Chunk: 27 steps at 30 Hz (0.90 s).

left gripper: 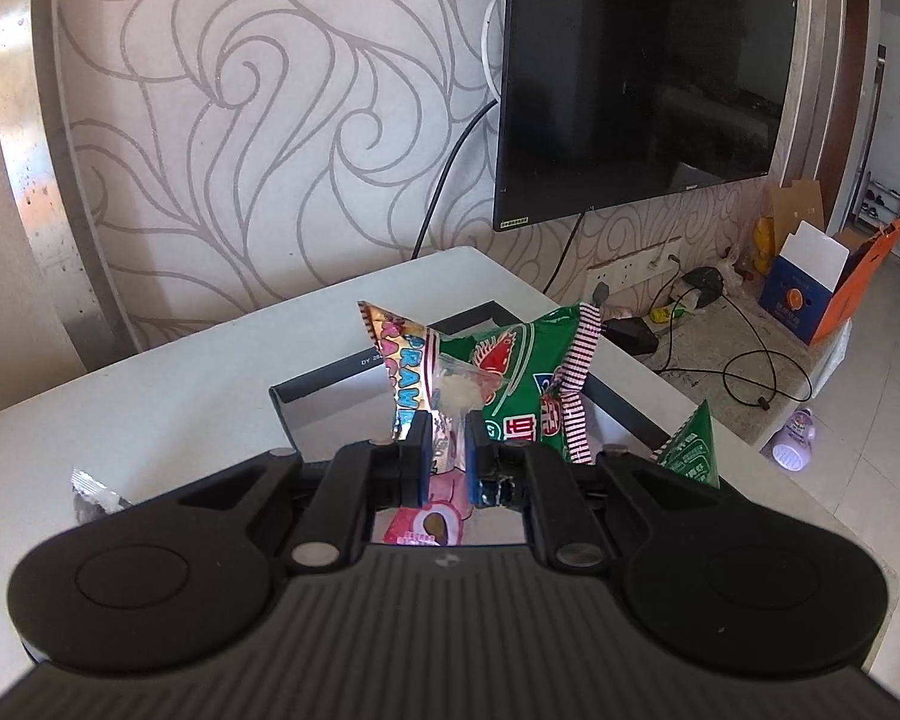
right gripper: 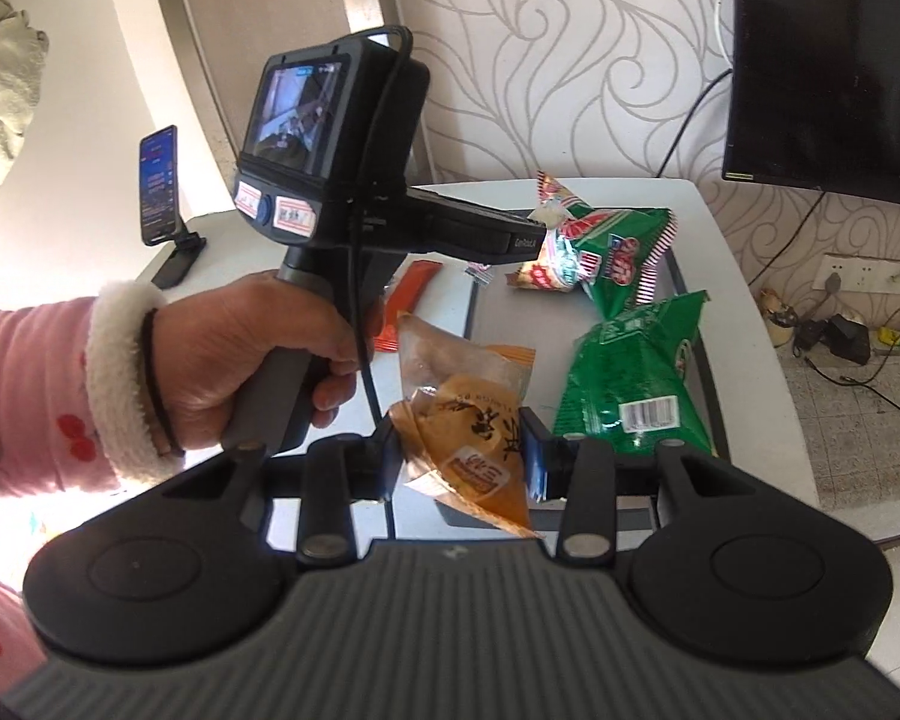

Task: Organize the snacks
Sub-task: 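Carry both snacks to the dark box and open left gripper over it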

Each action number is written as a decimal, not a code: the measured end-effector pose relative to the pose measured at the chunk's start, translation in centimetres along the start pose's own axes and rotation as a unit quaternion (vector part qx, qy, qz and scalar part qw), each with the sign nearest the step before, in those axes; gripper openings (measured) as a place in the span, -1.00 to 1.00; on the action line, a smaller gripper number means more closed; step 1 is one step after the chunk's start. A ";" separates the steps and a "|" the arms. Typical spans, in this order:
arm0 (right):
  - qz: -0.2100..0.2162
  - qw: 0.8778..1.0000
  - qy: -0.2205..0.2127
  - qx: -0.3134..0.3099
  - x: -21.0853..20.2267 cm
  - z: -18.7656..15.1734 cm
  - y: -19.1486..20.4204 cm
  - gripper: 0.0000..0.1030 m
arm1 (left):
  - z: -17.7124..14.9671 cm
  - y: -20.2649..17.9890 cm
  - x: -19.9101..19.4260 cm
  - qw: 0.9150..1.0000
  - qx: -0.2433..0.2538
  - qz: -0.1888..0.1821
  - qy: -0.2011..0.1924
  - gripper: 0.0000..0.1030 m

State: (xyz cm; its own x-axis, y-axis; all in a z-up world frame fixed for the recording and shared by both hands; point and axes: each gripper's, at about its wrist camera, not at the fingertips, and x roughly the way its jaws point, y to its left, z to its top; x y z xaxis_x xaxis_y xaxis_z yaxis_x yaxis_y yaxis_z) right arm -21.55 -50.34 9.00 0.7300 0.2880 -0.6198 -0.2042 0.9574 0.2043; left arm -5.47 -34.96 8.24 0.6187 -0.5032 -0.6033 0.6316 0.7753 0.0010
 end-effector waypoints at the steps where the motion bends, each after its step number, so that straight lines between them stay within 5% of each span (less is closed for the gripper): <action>1: -0.003 1.000 0.000 0.002 -0.1 0.0 -0.2 -0.19 | 0.0 -0.1 0.5 1.000 0.001 -0.001 0.002 -0.75; 24: -0.034 0.999 0.015 0.025 0.2 -0.1 -1.3 -0.19 | 0.4 -0.3 5.8 1.000 0.014 0.006 0.019 -0.74; 27: -0.031 0.999 0.016 0.022 0.5 0.0 -1.1 -0.19 | 0.4 0.0 6.0 1.000 0.013 0.008 0.025 -0.43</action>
State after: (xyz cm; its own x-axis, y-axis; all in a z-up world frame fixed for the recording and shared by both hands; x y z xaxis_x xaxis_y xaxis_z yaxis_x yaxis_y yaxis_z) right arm -20.96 -51.30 8.51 0.7193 0.2298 -0.6556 -0.1300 0.9716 0.1979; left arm -1.63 -38.13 4.93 0.6050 -0.4717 -0.6415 0.6347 0.7721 0.0310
